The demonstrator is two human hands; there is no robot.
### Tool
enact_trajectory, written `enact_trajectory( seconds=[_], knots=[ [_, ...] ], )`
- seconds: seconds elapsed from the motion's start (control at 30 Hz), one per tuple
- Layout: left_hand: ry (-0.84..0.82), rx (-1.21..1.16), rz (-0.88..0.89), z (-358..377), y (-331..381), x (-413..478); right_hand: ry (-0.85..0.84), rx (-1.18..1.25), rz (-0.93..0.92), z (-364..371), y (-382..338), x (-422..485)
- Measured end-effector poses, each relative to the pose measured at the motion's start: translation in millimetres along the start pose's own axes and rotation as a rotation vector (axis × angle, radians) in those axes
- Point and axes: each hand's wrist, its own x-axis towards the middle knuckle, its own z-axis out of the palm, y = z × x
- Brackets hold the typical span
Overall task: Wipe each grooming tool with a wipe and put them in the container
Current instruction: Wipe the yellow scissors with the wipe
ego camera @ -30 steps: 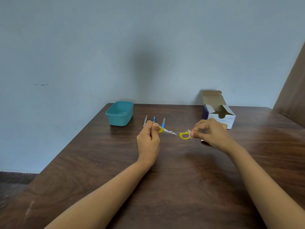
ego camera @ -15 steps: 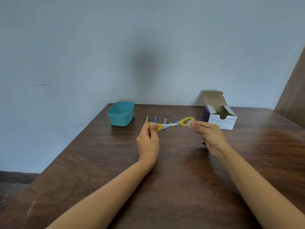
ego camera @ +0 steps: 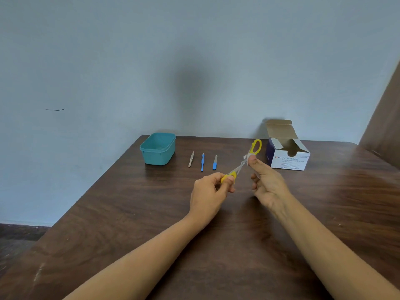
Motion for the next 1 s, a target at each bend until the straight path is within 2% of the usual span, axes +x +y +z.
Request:
enact_trajectory(
  seconds=[0.27,0.6,0.7,0.87,1.0],
  knots=[
    [-0.037,0.061,0.027,-0.1,2.1,-1.4,-0.074,-0.066,-0.019,10.6,7.1,-11.9],
    [-0.036,-0.113,-0.054,-2.2,0.5,0.9,-0.133,-0.231,-0.08,12.9,13.1,-20.4],
    [-0.053,-0.122,-0.051,-1.8,2.5,0.3,-0.105,-0.204,-0.08,12.0,10.8,-18.9],
    [-0.064,-0.067,-0.025,0.9,5.1,-1.2,-0.041,-0.028,-0.072,16.0,12.3,-19.4],
    [-0.052,-0.065,-0.014,-0.8,3.3,-2.1,-0.078,-0.124,-0.054,14.9,12.5,-19.5]
  ],
)
